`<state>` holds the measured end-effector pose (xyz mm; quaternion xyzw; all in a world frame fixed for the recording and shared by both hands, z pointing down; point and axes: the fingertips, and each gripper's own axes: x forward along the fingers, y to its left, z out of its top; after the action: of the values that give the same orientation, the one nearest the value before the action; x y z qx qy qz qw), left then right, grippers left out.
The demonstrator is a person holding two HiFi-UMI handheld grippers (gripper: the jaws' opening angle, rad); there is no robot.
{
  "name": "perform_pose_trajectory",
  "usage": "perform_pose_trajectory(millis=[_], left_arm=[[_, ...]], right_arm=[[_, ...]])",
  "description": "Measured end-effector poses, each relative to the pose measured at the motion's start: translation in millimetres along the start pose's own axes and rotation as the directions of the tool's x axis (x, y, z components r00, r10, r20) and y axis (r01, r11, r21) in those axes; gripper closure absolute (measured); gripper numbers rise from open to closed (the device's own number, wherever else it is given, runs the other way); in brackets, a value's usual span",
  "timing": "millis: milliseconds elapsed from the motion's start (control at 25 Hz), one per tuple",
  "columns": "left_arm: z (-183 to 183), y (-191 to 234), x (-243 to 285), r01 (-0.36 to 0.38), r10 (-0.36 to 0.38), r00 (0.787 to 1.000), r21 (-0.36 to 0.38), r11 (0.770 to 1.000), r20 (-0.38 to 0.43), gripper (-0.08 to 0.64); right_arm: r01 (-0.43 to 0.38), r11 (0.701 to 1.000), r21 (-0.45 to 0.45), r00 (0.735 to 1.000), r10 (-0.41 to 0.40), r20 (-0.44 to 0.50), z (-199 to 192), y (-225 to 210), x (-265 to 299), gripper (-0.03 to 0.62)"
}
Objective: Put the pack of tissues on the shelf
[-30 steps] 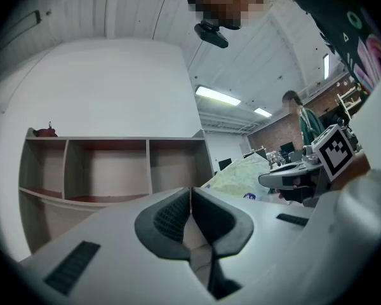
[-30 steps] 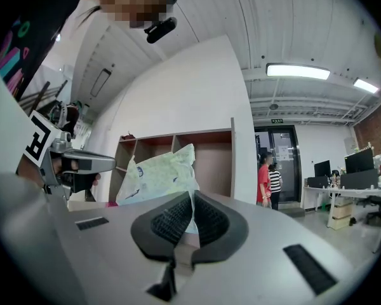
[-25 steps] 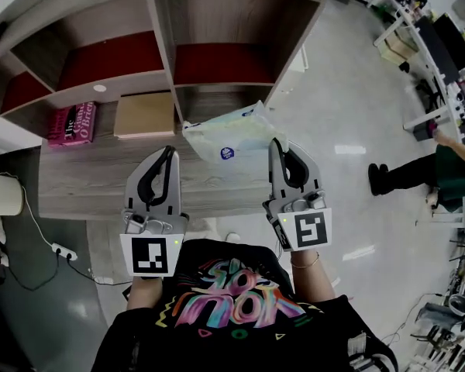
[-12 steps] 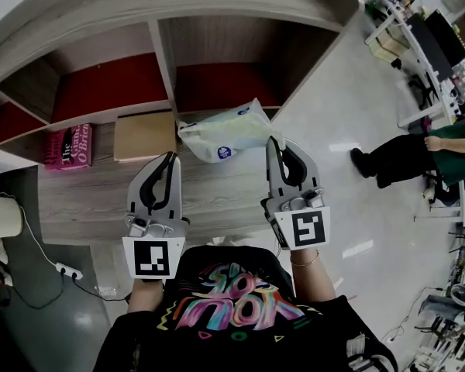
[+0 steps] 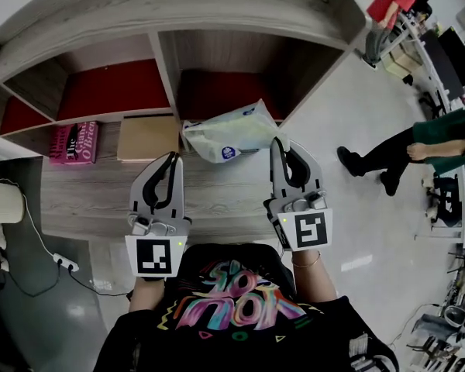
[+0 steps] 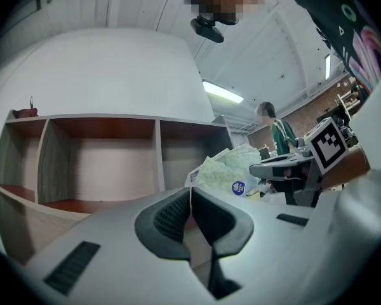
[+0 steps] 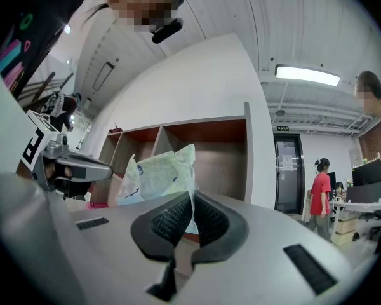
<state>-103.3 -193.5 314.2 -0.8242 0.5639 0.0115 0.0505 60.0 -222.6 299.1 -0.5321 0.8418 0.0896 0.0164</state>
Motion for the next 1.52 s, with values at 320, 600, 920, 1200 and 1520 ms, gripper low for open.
perform_pose_trajectory(millis=[320, 600, 920, 1200, 1520], left_arm=[[-3, -6, 8, 0.001, -0.001, 1.000, 0.000, 1.000, 0.011, 0.529], [-2, -12, 25, 0.003, -0.003, 1.000, 0.001, 1.000, -0.004, 0.529], [-11, -1, 24, -0.018, 0.018, 1.000, -0.017, 1.000, -0.016, 0.531], [-13, 2, 24, -0.026, 0.025, 0.999, -0.024, 0.999, -0.028, 0.531], [-16, 8, 21, -0.047, 0.046, 0.998, -0.035, 0.998, -0.032, 0.531]], right_arm=[[-0.004, 1.000, -0.006, 1.000, 0.004, 0.012, -5, -8, 3, 0.574], [0.003, 1.000, -0.005, 1.000, -0.003, 0.008, -6, -26, 17, 0.574], [0.032, 0.999, -0.038, 0.999, -0.034, -0.042, -28, -33, 30, 0.574], [0.063, 0.998, -0.028, 0.997, -0.064, -0.042, -36, -39, 57, 0.574], [0.151, 0.989, 0.001, 0.987, -0.150, -0.062, -53, -51, 83, 0.574]])
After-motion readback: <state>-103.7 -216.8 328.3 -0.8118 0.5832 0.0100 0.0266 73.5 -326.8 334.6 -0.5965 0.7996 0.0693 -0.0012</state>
